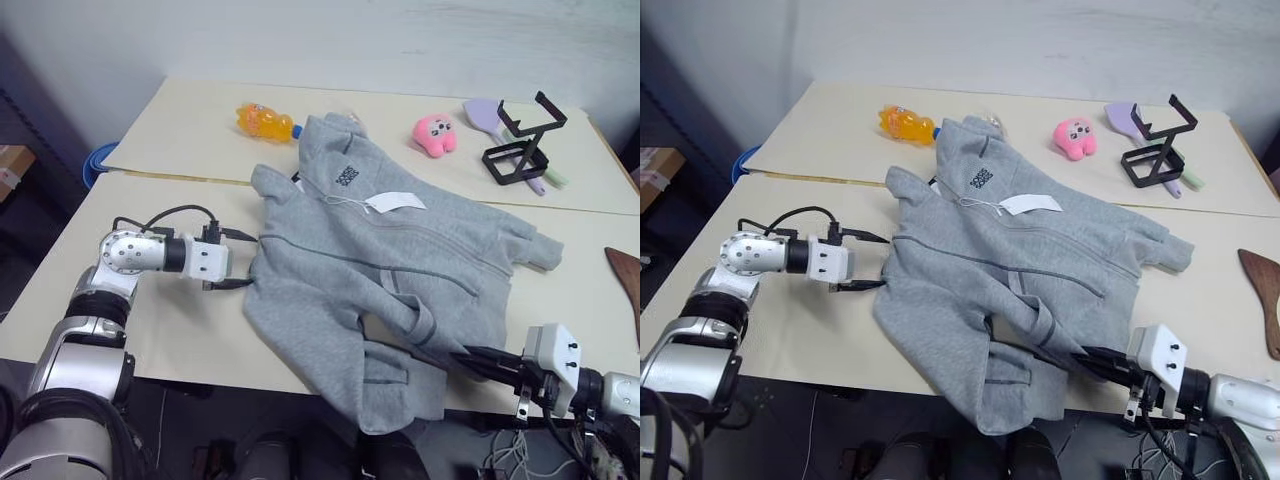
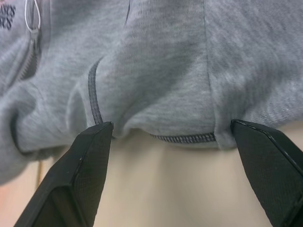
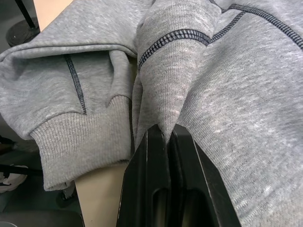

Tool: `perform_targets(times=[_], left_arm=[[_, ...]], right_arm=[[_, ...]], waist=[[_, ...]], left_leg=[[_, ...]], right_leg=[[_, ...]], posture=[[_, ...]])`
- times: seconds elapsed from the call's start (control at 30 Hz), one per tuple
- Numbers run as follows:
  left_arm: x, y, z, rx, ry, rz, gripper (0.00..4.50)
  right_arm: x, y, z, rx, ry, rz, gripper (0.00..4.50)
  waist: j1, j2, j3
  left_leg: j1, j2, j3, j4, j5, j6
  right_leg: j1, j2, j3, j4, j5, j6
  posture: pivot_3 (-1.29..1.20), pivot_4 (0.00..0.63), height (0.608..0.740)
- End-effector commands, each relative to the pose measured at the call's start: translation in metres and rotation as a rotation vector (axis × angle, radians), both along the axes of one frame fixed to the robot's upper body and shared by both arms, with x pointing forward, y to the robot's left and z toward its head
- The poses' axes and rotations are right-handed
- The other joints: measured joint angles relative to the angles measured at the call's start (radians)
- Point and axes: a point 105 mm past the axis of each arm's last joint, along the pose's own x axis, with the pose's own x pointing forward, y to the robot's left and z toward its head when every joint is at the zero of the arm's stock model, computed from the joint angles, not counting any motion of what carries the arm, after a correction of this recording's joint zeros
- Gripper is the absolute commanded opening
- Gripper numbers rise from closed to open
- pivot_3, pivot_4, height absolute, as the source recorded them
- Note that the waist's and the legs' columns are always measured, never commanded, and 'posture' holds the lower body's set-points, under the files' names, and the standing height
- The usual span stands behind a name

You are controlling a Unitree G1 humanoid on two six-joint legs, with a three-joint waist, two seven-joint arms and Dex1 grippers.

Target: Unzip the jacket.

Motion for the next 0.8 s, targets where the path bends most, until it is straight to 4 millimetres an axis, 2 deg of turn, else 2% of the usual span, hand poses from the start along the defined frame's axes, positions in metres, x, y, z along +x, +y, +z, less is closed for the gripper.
perform_targets(times=[0.03, 0.13, 0.23, 0.27, 0.33, 0.43, 0.57, 0.7, 0.73, 0.8], left_arm=[[-0.001, -0.009, -0.012, 0.05, -0.024, -0.038, 4.17], [-0.001, -0.023, -0.016, 0.011, -0.009, -0.074, 4.17], [-0.005, -0.038, -0.026, -0.041, 0.09, -0.102, 4.17], [-0.007, -0.043, -0.031, -0.04, 0.133, -0.112, 3.99], [-0.01, -0.046, -0.045, -0.021, 0.24, -0.103, 3.58], [-0.011, -0.046, -0.054, -0.003, 0.299, -0.087, 2.73], [-0.008, -0.044, -0.061, -0.022, 0.369, -0.021, 1.48], [-0.008, -0.041, -0.06, -0.058, 0.393, 0.006, 0.22], [-0.008, -0.041, -0.057, -0.096, 0.406, 0.015, 0.02], [-0.009, -0.038, -0.05, -0.158, 0.427, 0.013, 0.02]], right_arm=[[0.0, 0.002, 0.005, 0.004, -0.044, 0.002, 0.0], [0.001, -0.001, 0.003, 0.003, -0.048, -0.01, 0.0], [0.002, -0.001, 0.002, 0.004, -0.05, -0.013, 0.0], [0.003, -0.001, 0.001, 0.005, -0.051, -0.013, 0.0], [0.005, 0.001, 0.002, 0.01, -0.056, -0.009, 0.0], [0.006, 0.003, 0.003, 0.014, -0.061, -0.005, 0.0], [0.008, 0.004, 0.003, 0.017, -0.066, -0.004, 0.0], [0.008, 0.006, 0.003, 0.023, -0.073, -0.002, 0.0], [0.008, 0.006, 0.003, 0.025, -0.077, -0.001, 0.0], [0.007, 0.006, 0.004, 0.027, -0.082, 0.0, 0.0]], waist=[[0.001, 0.0, 0.0], [0.003, 0.0, -0.001], [0.009, 0.0, -0.001], [0.009, 0.0, -0.001], [0.009, 0.0, -0.001], [0.005, 0.0, -0.002], [0.006, 0.0, -0.002], [0.004, 0.0, -0.003], [0.003, 0.0, -0.003], [-0.001, 0.001, -0.003]], left_leg=[[0.0, 0.0, 0.0, 0.0, 0.0, 0.0], [0.001, 0.0, 0.0, 0.0, 0.0, 0.0], [0.0, -0.001, 0.0, 0.0, 0.0, 0.001], [0.0, -0.001, 0.0, 0.001, 0.0, 0.002], [0.0, -0.001, 0.0, 0.001, 0.0, 0.002], [0.001, -0.001, 0.0, 0.001, 0.0, 0.002], [0.004, -0.001, -0.001, 0.001, 0.0, 0.002], [0.015, 0.0, -0.002, 0.0, -0.002, 0.003], [0.015, 0.0, -0.002, 0.0, -0.002, 0.003], [0.015, 0.0, -0.002, 0.0, -0.002, 0.003]], right_leg=[[0.0, 0.0, 0.0, 0.0, 0.0, 0.0], [0.0, -0.001, 0.0, 0.001, 0.0, 0.0], [0.001, -0.001, 0.0, 0.0, 0.0, 0.001], [0.001, -0.002, 0.0, 0.0, 0.001, 0.001], [0.001, -0.001, 0.0, 0.0, 0.001, 0.001], [0.001, -0.001, 0.0, 0.0, 0.001, 0.001], [0.006, -0.001, -0.001, -0.001, 0.001, 0.001], [0.016, -0.002, 0.0, -0.003, 0.001, 0.001], [0.016, -0.002, 0.0, -0.003, 0.001, 0.001], [0.016, -0.003, 0.001, -0.003, 0.001, 0.001]], posture=[[0.0, 0.15, 0.74], [0.0, 0.15, 0.74], [0.0, 0.15, 0.74], [0.0, 0.15, 0.74], [0.0, 0.15, 0.74], [0.0, 0.15, 0.74], [0.0, 0.15, 0.74], [0.0, 0.15, 0.74], [0.0, 0.15, 0.74], [0.0, 0.15, 0.74]])
